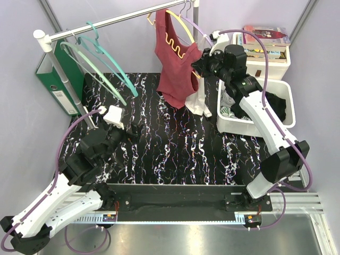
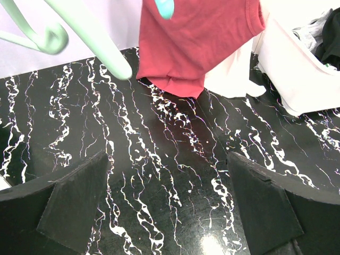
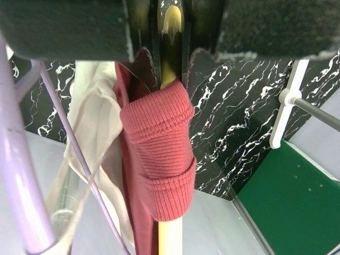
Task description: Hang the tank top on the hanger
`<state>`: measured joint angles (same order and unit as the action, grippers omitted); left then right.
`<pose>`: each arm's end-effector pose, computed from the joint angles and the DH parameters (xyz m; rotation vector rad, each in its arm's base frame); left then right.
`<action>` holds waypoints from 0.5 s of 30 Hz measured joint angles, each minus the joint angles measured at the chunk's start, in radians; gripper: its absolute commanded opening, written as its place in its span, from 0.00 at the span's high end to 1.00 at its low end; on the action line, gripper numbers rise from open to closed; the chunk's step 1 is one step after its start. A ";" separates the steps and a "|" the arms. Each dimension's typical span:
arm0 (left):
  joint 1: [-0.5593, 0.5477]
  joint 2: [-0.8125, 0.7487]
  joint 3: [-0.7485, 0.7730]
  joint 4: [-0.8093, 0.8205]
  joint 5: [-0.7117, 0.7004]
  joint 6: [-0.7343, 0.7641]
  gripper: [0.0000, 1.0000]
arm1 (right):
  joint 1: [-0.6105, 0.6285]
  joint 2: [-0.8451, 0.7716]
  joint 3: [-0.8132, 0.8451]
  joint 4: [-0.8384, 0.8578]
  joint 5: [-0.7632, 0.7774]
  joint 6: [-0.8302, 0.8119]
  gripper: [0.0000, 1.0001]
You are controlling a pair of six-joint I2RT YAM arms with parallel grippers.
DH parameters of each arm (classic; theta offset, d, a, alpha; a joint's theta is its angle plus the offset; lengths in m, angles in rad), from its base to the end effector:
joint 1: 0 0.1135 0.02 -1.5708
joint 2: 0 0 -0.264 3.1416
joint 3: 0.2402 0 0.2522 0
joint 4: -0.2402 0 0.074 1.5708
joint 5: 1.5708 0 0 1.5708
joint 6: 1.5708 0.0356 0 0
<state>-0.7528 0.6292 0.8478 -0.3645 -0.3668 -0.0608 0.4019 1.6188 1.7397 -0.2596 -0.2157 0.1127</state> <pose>0.1100 -0.0856 0.3650 0.3192 1.6855 -0.2904 0.3434 0.1542 0.4513 -0.4109 1.6897 0.5646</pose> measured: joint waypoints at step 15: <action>0.000 0.000 0.000 0.000 0.000 0.000 0.01 | -0.010 -0.019 -0.026 0.030 -0.032 0.029 0.12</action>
<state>-0.7528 0.6292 0.8478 -0.3649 -0.3672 -0.0608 0.3916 1.6001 1.7134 -0.2298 -0.2481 0.1413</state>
